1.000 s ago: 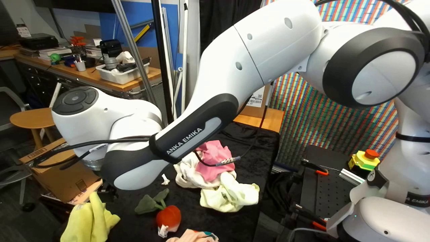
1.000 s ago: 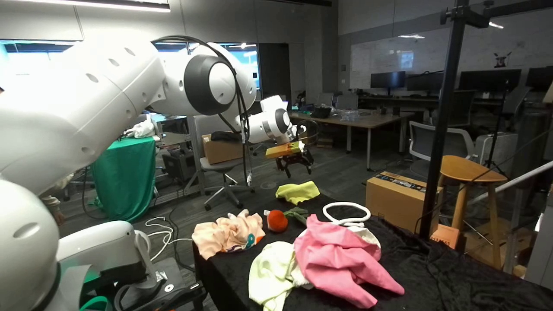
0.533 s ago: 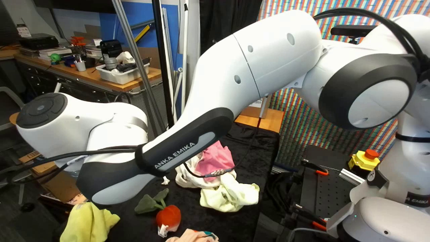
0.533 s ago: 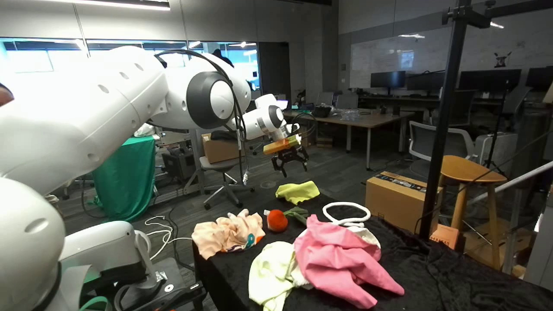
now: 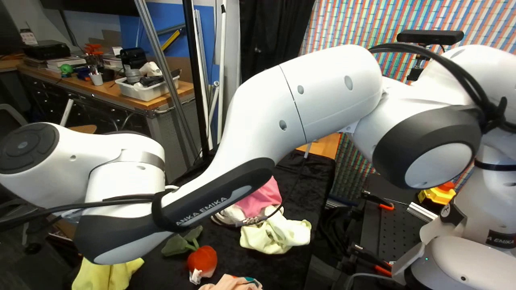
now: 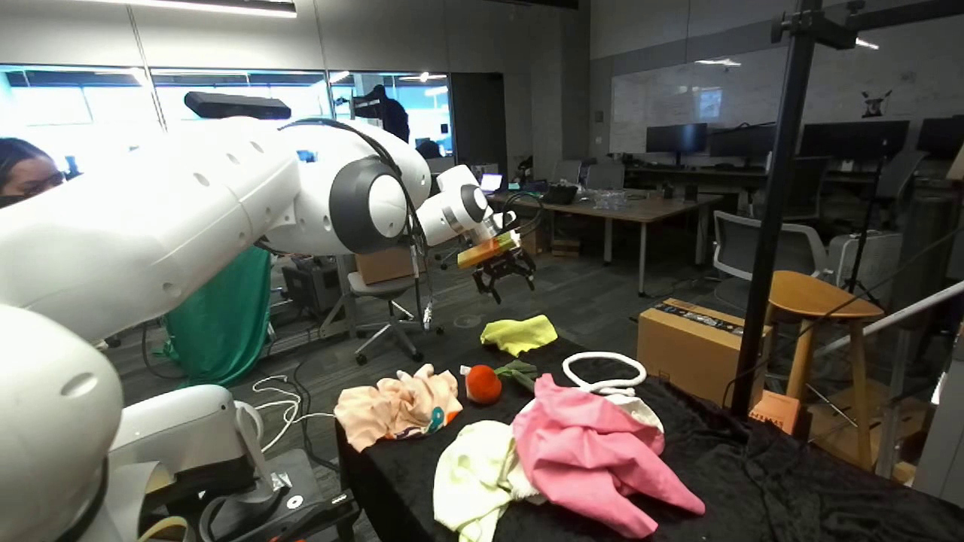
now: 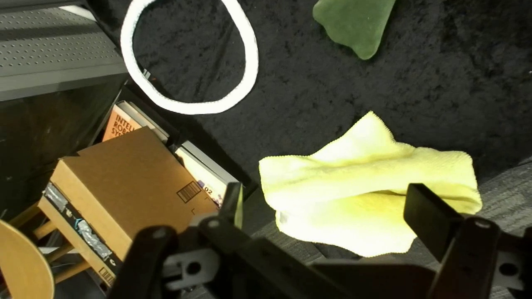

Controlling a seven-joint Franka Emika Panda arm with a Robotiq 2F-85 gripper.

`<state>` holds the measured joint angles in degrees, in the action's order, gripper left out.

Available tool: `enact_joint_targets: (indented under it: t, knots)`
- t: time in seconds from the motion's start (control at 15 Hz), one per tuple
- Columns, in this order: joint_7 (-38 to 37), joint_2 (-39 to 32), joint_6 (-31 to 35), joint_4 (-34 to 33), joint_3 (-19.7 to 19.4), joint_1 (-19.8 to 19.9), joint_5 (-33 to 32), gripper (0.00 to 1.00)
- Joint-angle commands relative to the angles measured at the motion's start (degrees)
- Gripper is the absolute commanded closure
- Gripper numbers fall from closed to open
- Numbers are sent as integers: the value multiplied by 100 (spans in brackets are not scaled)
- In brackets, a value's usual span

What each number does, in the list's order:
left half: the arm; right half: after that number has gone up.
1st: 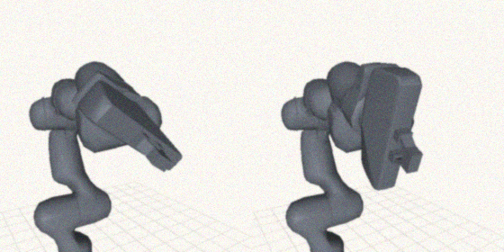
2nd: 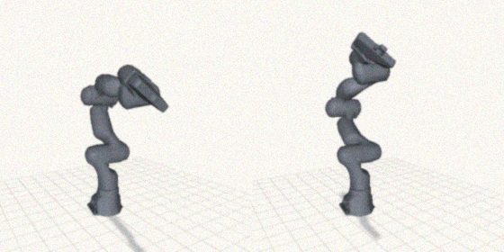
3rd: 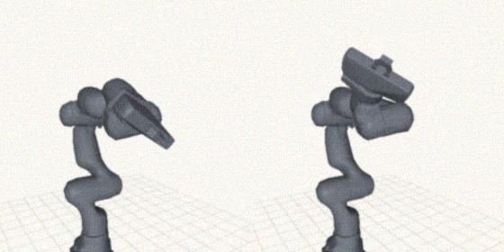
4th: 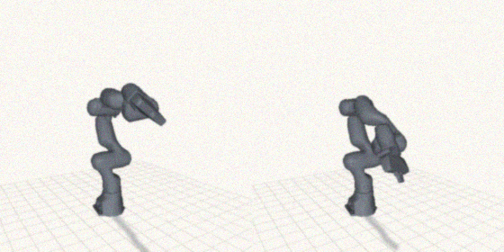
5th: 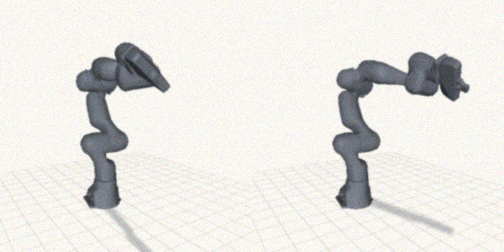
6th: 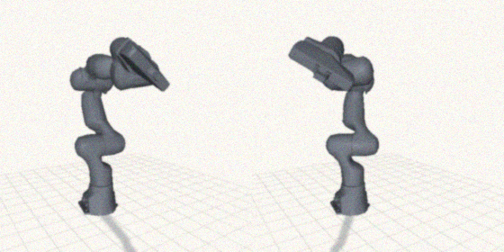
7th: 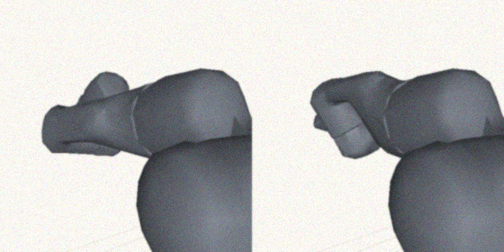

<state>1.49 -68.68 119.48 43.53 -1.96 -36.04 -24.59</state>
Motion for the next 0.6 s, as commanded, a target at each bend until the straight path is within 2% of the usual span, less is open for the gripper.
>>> enact_joint_targets:
  t: [0.0,0.47,0.53]
  knots:
    - [-312,-664,-378,-1094,-169,-97,9,0]
    - [-543,-1044,-927,-1613,-332,-129,200,0]
    - [-570,-881,-927,-1354,-246,-95,113,0]
